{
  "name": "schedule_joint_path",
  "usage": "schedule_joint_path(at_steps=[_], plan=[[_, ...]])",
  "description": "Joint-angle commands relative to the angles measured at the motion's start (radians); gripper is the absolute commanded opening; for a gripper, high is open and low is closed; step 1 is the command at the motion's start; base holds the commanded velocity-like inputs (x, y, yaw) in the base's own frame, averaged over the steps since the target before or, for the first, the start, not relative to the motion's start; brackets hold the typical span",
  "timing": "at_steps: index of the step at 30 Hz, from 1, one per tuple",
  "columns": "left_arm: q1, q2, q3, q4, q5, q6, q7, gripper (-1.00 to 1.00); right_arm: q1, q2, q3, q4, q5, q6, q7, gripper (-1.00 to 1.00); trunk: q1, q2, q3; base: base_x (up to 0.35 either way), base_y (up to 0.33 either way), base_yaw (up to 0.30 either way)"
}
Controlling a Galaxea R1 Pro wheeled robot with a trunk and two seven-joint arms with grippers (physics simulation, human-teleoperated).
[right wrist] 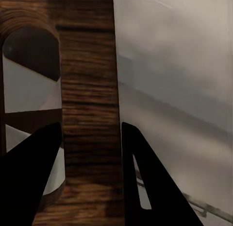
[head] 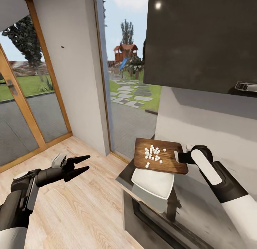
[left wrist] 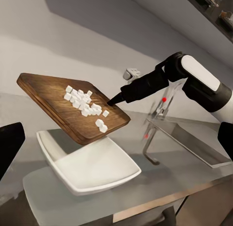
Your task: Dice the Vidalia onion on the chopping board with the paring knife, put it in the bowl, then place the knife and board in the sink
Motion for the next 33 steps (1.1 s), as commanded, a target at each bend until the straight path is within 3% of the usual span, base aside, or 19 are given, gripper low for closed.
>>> schedule_joint_path(at_steps=[1,33], plan=[[-0.001,0.0,0.0,0.0,0.0,0.011,-0.004,1.0,-0.002,-0.001,0.003,-0.001,-0.009,0.002,-0.013,-1.0,0.001,-0.002,-0.002,0.0,0.0,0.0],[-0.001,0.0,0.0,0.0,0.0,0.011,-0.004,1.0,-0.002,-0.001,0.002,-0.001,-0.007,0.002,-0.016,-1.0,0.001,-0.002,-0.002,0.0,0.0,-0.06]])
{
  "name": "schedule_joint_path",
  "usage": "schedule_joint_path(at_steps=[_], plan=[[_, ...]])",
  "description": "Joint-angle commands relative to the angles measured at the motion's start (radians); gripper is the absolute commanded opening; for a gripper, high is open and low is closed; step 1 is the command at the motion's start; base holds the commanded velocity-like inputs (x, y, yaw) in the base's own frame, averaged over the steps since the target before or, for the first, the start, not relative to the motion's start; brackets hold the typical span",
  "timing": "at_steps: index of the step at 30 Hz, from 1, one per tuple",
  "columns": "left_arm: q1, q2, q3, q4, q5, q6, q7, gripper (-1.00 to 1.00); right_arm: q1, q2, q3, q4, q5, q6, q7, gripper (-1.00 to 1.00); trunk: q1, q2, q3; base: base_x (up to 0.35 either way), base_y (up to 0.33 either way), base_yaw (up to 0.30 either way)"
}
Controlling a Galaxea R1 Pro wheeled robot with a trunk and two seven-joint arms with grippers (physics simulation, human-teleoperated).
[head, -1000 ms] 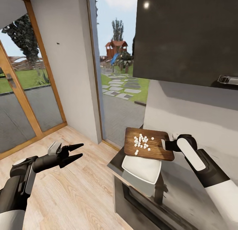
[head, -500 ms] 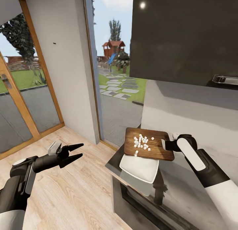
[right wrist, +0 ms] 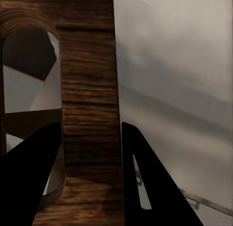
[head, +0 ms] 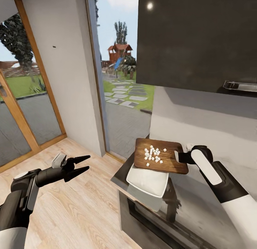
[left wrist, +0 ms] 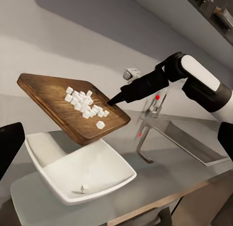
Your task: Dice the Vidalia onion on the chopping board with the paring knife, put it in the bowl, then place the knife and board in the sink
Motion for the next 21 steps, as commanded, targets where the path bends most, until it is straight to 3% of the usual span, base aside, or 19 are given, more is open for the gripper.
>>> schedule_joint_path(at_steps=[1,10,21], plan=[[-0.001,0.0,0.0,0.0,0.0,0.011,-0.004,1.0,-0.002,-0.001,0.003,-0.001,-0.009,0.002,-0.012,-1.0,0.001,-0.002,-0.002,0.0,0.0,-0.008],[-0.001,0.0,0.0,0.0,0.0,0.011,-0.004,1.0,-0.002,-0.001,0.007,-0.001,-0.007,0.0,-0.071,-1.0,0.001,-0.002,-0.002,0.0,0.0,-0.001],[-0.001,0.0,0.0,0.0,0.0,0.011,-0.004,1.0,-0.002,-0.001,0.009,-0.001,-0.007,-0.004,-0.075,-1.0,0.001,-0.002,-0.002,0.0,0.0,0.0]])
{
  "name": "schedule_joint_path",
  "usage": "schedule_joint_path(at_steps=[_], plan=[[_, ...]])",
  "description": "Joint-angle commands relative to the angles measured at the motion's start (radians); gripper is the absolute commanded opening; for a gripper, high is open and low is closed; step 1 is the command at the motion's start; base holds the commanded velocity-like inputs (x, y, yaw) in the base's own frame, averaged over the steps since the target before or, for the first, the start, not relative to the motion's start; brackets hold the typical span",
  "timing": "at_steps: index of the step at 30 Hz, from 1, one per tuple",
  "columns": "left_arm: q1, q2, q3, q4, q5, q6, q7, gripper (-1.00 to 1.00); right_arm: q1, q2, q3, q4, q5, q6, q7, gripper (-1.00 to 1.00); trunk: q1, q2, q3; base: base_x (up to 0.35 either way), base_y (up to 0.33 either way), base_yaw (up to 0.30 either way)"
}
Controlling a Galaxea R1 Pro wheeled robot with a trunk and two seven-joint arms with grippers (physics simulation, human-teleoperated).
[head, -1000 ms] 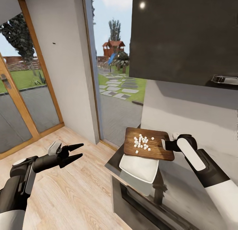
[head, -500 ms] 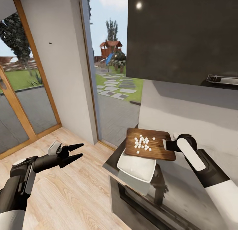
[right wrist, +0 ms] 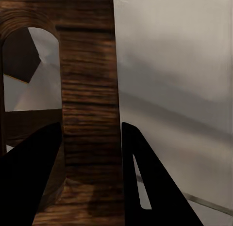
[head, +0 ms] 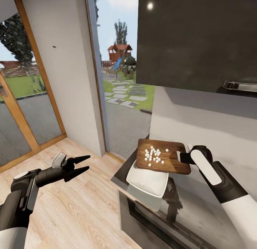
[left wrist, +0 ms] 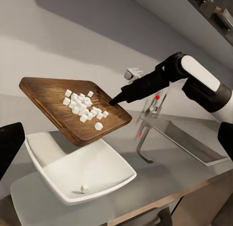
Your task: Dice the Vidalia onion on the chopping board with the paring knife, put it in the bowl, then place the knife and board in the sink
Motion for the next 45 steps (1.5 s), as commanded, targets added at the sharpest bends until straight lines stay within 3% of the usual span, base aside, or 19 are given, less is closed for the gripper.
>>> schedule_joint_path(at_steps=[1,9,17,45], plan=[[-0.001,0.0,0.0,0.0,0.0,0.011,-0.004,1.0,-0.002,-0.001,0.003,-0.001,-0.009,0.003,-0.011,-1.0,0.001,-0.002,-0.002,0.0,0.0,0.0],[-0.001,0.0,0.0,0.0,0.0,0.011,-0.004,1.0,-0.002,-0.001,0.005,-0.001,-0.009,0.002,-0.011,-1.0,0.001,-0.002,-0.002,0.0,0.0,0.0],[-0.001,0.0,0.0,0.001,0.0,0.011,-0.004,1.0,-0.002,-0.001,0.041,-0.001,-0.007,0.002,-0.011,-1.0,0.001,-0.002,-0.002,0.0,0.0,0.0],[-0.001,0.0,-0.001,0.001,0.0,0.011,-0.004,1.0,-0.002,-0.001,0.042,-0.001,-0.007,0.002,-0.012,-1.0,0.001,-0.002,-0.002,0.0,0.0,-0.033]])
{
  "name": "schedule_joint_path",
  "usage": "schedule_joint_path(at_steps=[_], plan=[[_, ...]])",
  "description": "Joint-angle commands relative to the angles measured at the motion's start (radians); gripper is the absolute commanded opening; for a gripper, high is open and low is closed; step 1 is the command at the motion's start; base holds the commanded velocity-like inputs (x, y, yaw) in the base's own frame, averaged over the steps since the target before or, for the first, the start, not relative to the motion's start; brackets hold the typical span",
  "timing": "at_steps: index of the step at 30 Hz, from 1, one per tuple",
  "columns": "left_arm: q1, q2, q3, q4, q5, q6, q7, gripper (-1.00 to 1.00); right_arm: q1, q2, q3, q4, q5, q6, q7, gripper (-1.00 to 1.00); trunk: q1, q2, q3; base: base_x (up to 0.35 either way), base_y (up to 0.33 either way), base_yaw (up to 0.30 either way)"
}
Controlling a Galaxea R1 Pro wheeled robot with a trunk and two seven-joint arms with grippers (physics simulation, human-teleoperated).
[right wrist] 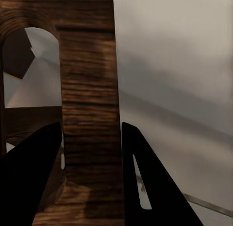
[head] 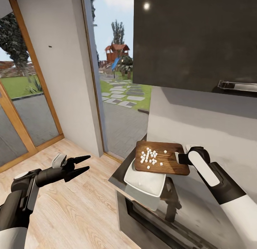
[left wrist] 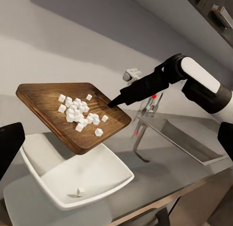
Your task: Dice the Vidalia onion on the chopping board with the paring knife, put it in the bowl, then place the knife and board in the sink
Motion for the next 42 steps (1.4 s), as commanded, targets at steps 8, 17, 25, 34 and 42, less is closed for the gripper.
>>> schedule_joint_path(at_steps=[8,17,25,34,42], plan=[[-0.001,-0.002,0.001,0.0,0.0,0.009,-0.004,1.0,-0.002,-0.001,0.003,-0.001,-0.008,0.003,-0.011,-1.0,0.001,-0.002,-0.002,0.0,0.0,0.0],[-0.001,-0.004,0.002,0.001,0.0,0.009,-0.004,1.0,-0.002,-0.001,0.003,-0.001,-0.008,0.003,-0.012,-1.0,0.001,-0.002,-0.002,0.0,0.0,-0.001],[-0.001,-0.004,0.001,0.001,0.0,0.009,-0.004,1.0,-0.002,-0.001,0.003,-0.001,-0.007,0.003,-0.012,-1.0,0.001,-0.002,-0.002,0.0,0.0,-0.135],[-0.001,-0.005,0.001,0.001,0.0,0.009,-0.004,1.0,-0.002,-0.001,0.003,-0.001,-0.007,0.004,-0.012,-1.0,0.001,-0.002,-0.002,0.0,0.0,-0.014],[-0.001,-0.006,0.001,0.001,0.0,0.009,-0.004,1.0,-0.002,-0.001,0.003,-0.001,-0.007,0.004,-0.012,-1.0,0.001,-0.002,-0.002,0.0,0.0,0.0]])
